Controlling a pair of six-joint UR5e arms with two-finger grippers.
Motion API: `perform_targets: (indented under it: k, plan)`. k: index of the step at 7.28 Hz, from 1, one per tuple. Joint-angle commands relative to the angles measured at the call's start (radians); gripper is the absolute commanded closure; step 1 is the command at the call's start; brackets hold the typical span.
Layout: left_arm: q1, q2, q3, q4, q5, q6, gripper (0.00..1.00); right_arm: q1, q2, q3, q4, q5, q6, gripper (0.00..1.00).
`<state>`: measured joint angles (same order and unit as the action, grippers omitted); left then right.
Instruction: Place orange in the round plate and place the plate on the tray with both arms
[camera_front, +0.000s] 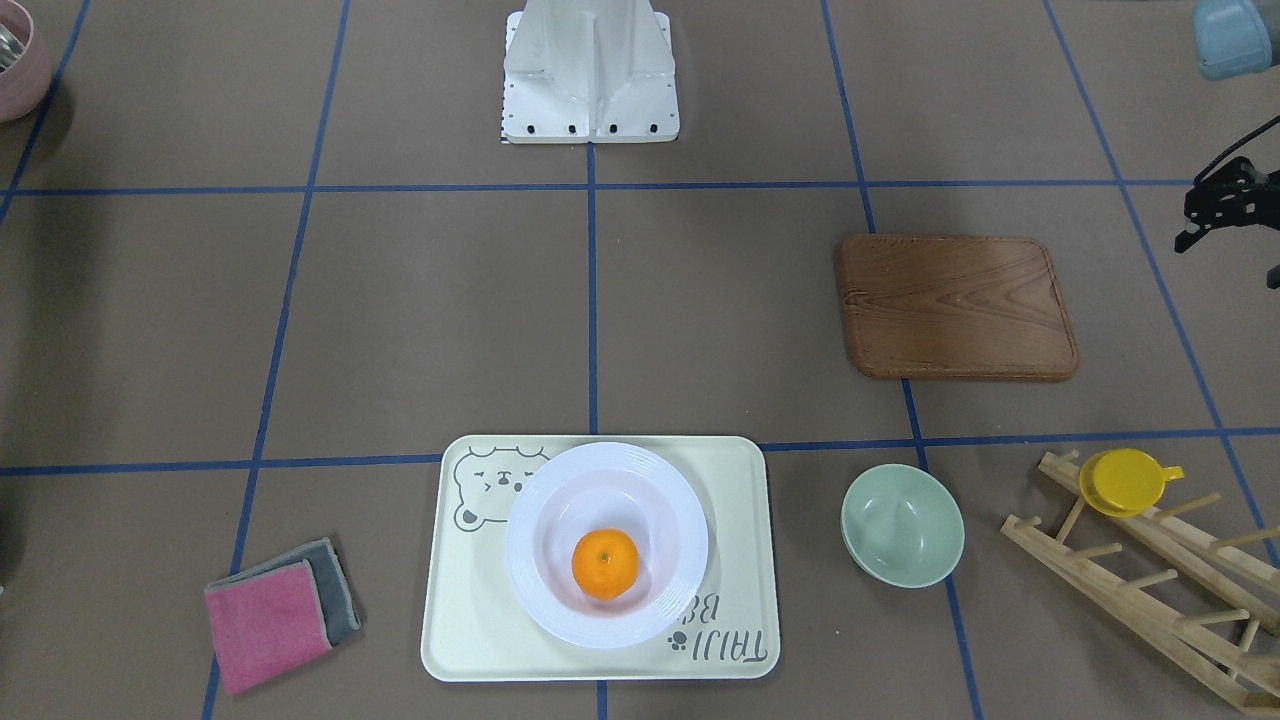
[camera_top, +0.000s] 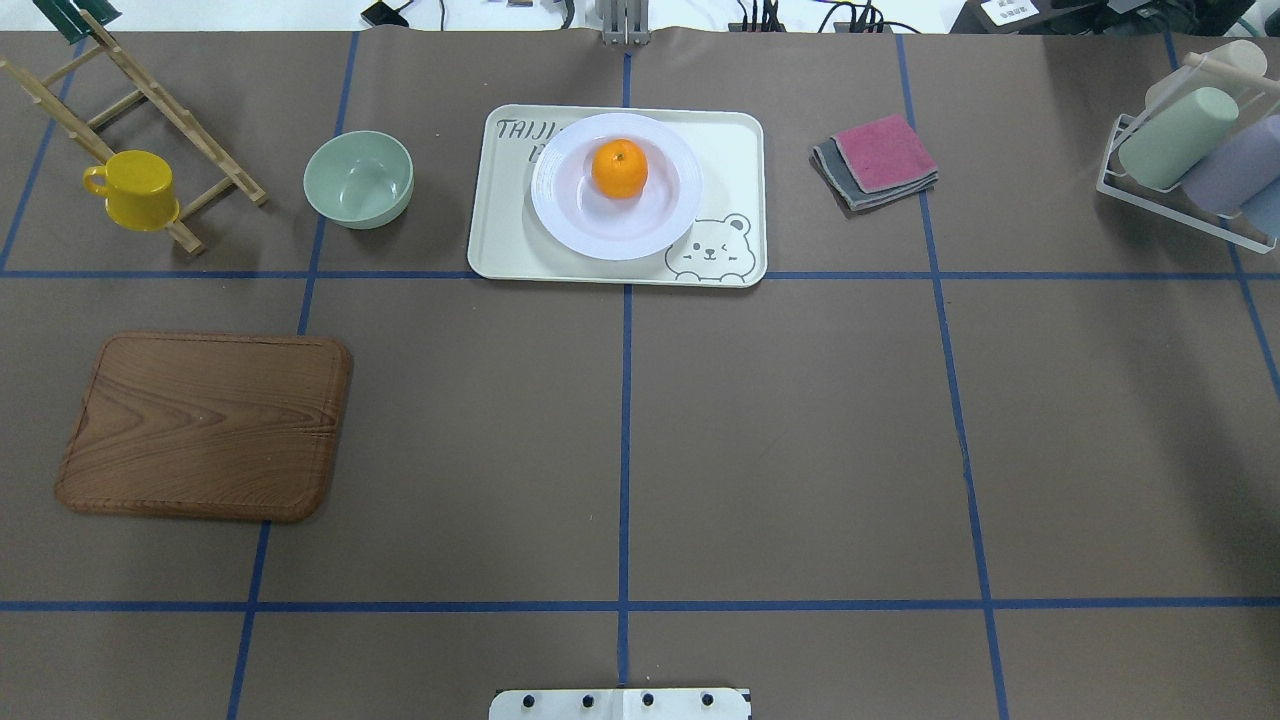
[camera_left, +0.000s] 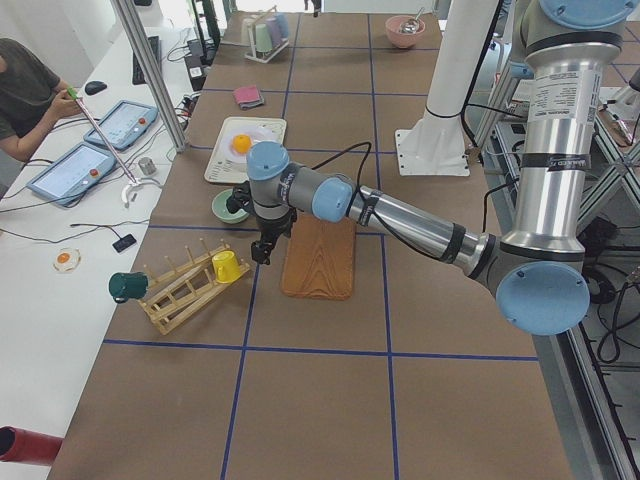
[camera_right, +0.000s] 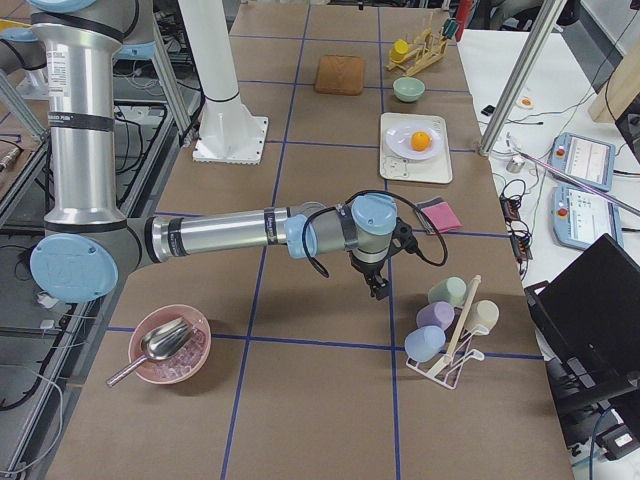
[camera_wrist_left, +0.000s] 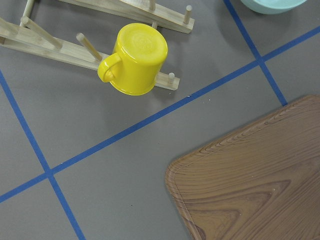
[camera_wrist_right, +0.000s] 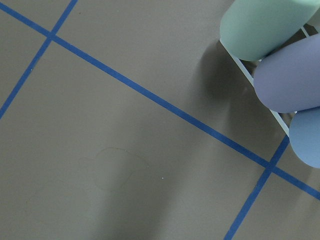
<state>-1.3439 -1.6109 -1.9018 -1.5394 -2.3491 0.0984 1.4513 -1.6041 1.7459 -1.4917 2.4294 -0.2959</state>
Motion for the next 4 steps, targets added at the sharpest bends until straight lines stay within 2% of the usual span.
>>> perform_targets:
  k: [1,4]
  plan:
    - [-0.001,0.003,-0.008,-0.004,-0.001,-0.002,0.01,-0.003,0.004,-0.006,0.001,-0.003,-0.002,0.0]
    - [0.0,-0.026,0.0,-0.002,-0.003,0.001,0.01,-0.005,0.007,-0.016,0.001,-0.006,-0.012,0.0]
